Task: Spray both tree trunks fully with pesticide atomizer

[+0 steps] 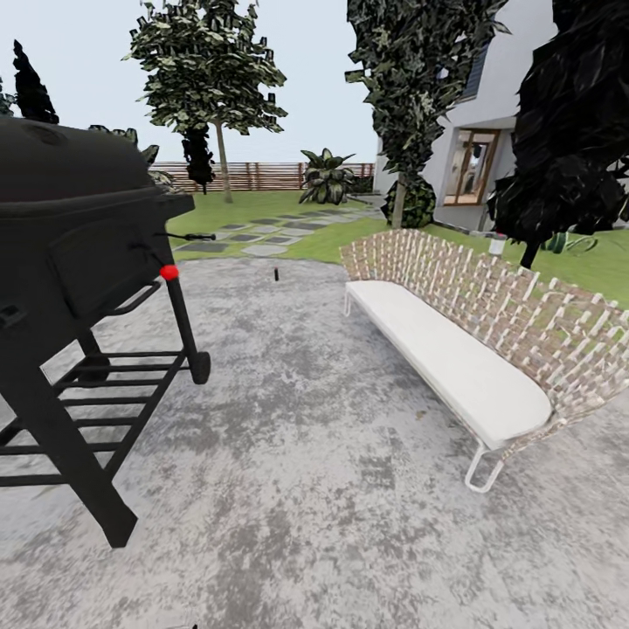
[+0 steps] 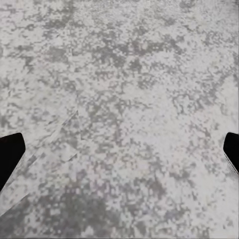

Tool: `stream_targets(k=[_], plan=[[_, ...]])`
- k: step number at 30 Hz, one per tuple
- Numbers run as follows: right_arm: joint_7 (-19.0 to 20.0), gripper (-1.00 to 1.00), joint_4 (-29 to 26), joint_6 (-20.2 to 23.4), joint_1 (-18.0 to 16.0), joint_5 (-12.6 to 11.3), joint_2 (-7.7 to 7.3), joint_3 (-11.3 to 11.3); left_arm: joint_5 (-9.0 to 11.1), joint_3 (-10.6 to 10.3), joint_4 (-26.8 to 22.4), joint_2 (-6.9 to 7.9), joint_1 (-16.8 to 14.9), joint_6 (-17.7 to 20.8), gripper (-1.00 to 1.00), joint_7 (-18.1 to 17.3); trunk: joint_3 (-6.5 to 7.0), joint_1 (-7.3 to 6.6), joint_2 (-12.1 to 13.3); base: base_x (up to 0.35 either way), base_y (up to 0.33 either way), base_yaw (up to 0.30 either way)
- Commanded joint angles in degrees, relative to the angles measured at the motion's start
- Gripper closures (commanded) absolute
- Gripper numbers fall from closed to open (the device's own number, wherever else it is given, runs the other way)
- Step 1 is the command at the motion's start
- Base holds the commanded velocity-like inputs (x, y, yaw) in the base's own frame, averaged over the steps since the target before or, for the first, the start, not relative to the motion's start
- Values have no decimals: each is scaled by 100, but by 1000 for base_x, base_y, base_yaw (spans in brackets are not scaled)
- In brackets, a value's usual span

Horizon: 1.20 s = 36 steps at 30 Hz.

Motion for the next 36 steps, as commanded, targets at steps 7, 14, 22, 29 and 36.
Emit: stream_targets(k=[7, 14, 22, 29, 36], plan=[[11, -100, -3, -14, -2, 36, 3, 25, 47, 3, 5, 0, -3, -17, -100, -3, -5, 3, -2, 340, 0, 6], [17, -100, -3, -12, -2, 36, 7, 34, 51, 4, 5, 6, -3, -17, -100, -3, -5, 3, -2, 341, 0, 0], [19, -100, -12, -8, -2, 31, -1, -6, 54, 4, 5, 9, -3, -16, -100, -3, -5, 3, -2, 341, 0, 0], [17, -100, -17, -8, -2, 27, -1, -11, 55, 4, 5, 7, -3, -16, -100, -3, -5, 3, -2, 341, 0, 0], [3, -100, -17, -8, -2, 27, -1, -13, 55, 4, 5, 7, -3, -17, -100, -3, -5, 3, -2, 341, 0, 157]])
